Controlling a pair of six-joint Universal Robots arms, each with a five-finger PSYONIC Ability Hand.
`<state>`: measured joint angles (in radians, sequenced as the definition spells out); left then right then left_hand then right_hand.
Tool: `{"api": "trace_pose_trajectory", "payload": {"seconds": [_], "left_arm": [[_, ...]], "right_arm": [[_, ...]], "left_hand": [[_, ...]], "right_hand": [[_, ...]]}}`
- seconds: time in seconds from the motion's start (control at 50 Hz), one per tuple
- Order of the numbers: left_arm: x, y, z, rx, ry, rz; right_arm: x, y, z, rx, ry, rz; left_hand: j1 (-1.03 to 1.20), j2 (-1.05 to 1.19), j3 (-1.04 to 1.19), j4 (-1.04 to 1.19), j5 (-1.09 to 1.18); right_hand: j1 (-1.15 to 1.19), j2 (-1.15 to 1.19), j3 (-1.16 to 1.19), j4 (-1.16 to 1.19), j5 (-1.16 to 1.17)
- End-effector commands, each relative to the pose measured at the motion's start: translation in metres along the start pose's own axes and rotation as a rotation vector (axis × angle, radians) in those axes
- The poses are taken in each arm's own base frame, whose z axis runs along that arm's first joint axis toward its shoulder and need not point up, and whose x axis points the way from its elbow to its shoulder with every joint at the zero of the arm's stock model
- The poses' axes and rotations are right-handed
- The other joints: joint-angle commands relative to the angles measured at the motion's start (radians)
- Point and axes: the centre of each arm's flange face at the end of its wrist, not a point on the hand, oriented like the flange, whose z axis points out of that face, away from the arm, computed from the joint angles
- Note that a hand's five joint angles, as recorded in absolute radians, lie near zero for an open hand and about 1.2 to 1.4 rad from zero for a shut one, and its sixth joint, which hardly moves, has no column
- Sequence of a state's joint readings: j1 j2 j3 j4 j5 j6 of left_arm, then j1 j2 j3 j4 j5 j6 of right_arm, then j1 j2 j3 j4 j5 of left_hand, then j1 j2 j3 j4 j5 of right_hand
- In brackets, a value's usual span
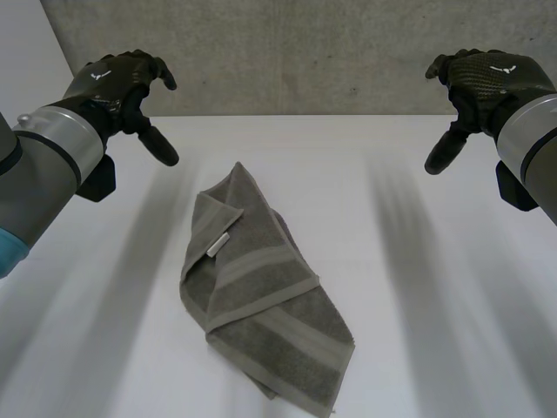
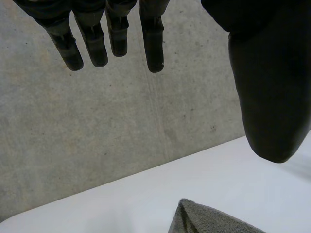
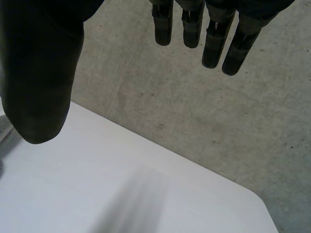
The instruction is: Fold the towel.
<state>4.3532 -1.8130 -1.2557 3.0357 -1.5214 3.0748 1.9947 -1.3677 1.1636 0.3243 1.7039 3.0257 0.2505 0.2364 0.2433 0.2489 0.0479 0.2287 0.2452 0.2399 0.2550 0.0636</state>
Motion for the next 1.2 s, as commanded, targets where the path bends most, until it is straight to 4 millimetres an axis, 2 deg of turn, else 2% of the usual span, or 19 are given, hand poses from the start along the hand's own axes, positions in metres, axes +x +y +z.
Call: {"api": "trace_pose_trajectory", "payload": {"seconds": [0.02, 0.12, 0.16, 0.18, 0.22, 0.3, 0.36, 0.5, 0.62, 0.76, 0.8, 0.84, 0.88, 0.94, 0.98, 1.0, 1.12, 1.16, 1.2], "left_arm": [[0.002, 0.010, 0.002, -0.025, 0.016, 0.010], [0.004, 0.036, 0.013, -0.076, 0.030, 0.014], [0.008, 0.062, 0.022, -0.140, 0.054, 0.012], [0.008, 0.062, 0.022, -0.140, 0.054, 0.012], [0.010, 0.076, 0.025, -0.175, 0.071, 0.014], [0.010, 0.126, 0.039, -0.274, 0.087, 0.059], [0.010, 0.145, 0.044, -0.298, 0.094, 0.089], [0.008, 0.168, 0.055, -0.287, 0.102, 0.129], [0.007, 0.182, 0.057, -0.304, 0.100, 0.130], [0.007, 0.180, 0.060, -0.278, 0.097, 0.132], [0.007, 0.179, 0.060, -0.270, 0.097, 0.133], [0.008, 0.178, 0.060, -0.262, 0.100, 0.133], [0.008, 0.178, 0.060, -0.264, 0.100, 0.133], [0.008, 0.178, 0.059, -0.262, 0.102, 0.133], [0.008, 0.177, 0.059, -0.261, 0.102, 0.133], [0.008, 0.175, 0.059, -0.256, 0.102, 0.132], [0.004, 0.155, 0.061, -0.209, 0.094, 0.131], [-0.003, 0.132, 0.061, -0.157, 0.085, 0.129], [-0.013, 0.118, 0.063, -0.126, 0.071, 0.129]], "right_arm": [[-0.008, 0.006, 0.000, -0.016, -0.054, -0.021], [-0.033, 0.035, 0.007, -0.096, -0.215, -0.087], [-0.055, 0.061, 0.006, -0.180, -0.332, -0.145], [-0.056, 0.061, 0.006, -0.180, -0.333, -0.145], [-0.076, 0.088, 0.006, -0.251, -0.395, -0.162], [-0.086, 0.112, 0.016, -0.302, -0.390, -0.116], [-0.093, 0.133, 0.030, -0.314, -0.357, 0.003], [-0.118, 0.171, 0.038, -0.364, -0.365, 0.180], [-0.130, 0.182, 0.037, -0.381, -0.384, 0.184], [-0.146, 0.196, 0.037, -0.402, -0.405, 0.226], [-0.147, 0.199, 0.038, -0.407, -0.405, 0.235], [-0.148, 0.199, 0.039, -0.404, -0.405, 0.237], [-0.148, 0.198, 0.041, -0.399, -0.405, 0.242], [-0.148, 0.196, 0.041, -0.389, -0.404, 0.246], [-0.146, 0.186, 0.043, -0.353, -0.396, 0.261], [-0.146, 0.186, 0.043, -0.353, -0.396, 0.261], [-0.130, 0.139, 0.041, -0.240, -0.372, 0.279], [-0.122, 0.126, 0.042, -0.209, -0.362, 0.281], [-0.097, 0.096, 0.047, -0.138, -0.327, 0.267]], "left_hand": [[-0.066, -0.052, -0.059, -0.065, -0.038], [-0.072, -0.058, -0.065, -0.071, -0.044], [-0.072, -0.058, -0.065, -0.071, -0.044], [-0.072, -0.058, -0.065, -0.071, -0.044], [-0.072, -0.058, -0.065, -0.071, -0.044], [-0.069, -0.055, -0.062, -0.068, -0.041], [-0.072, -0.058, -0.065, -0.071, -0.044], [-0.063, -0.049, -0.056, -0.062, -0.035], [-0.043, -0.029, -0.036, -0.041, -0.015], [0.100, 0.114, 0.107, 0.102, 0.128], [0.198, 0.212, 0.205, 0.199, 0.226], [0.560, 0.574, 0.567, 0.562, 0.588], [0.710, 0.724, 0.717, 0.712, 0.738], [0.972, 0.986, 0.979, 0.973, 1.000], [1.101, 1.115, 1.108, 1.102, 1.129], [1.145, 1.159, 1.153, 1.147, 1.173], [1.146, 1.160, 1.153, 1.147, 1.174], [1.146, 1.160, 1.153, 1.147, 1.174], [1.146, 1.160, 1.153, 1.147, 1.174]], "right_hand": [[-0.054, -0.071, -0.065, -0.080, -0.064], [-0.054, -0.071, -0.065, -0.080, -0.064], [-0.054, -0.071, -0.065, -0.080, -0.064], [-0.054, -0.071, -0.065, -0.080, -0.064], [-0.054, -0.071, -0.065, -0.080, -0.064], [-0.054, -0.071, -0.065, -0.080, -0.064], [-0.054, -0.071, -0.065, -0.080, -0.064], [-0.053, -0.069, -0.064, -0.079, -0.062], [-0.020, -0.037, -0.032, -0.047, -0.030], [0.120, 0.104, 0.109, 0.094, 0.111], [0.208, 0.191, 0.196, 0.181, 0.198], [0.300, 0.283, 0.288, 0.273, 0.290], [0.603, 0.586, 0.592, 0.577, 0.593], [0.804, 0.788, 0.793, 0.778, 0.795], [1.146, 1.130, 1.135, 1.120, 1.137], [1.148, 1.132, 1.137, 1.122, 1.139], [1.168, 1.151, 1.156, 1.141, 1.158], [1.168, 1.151, 1.156, 1.141, 1.158], [1.168, 1.151, 1.156, 1.141, 1.158]]}}
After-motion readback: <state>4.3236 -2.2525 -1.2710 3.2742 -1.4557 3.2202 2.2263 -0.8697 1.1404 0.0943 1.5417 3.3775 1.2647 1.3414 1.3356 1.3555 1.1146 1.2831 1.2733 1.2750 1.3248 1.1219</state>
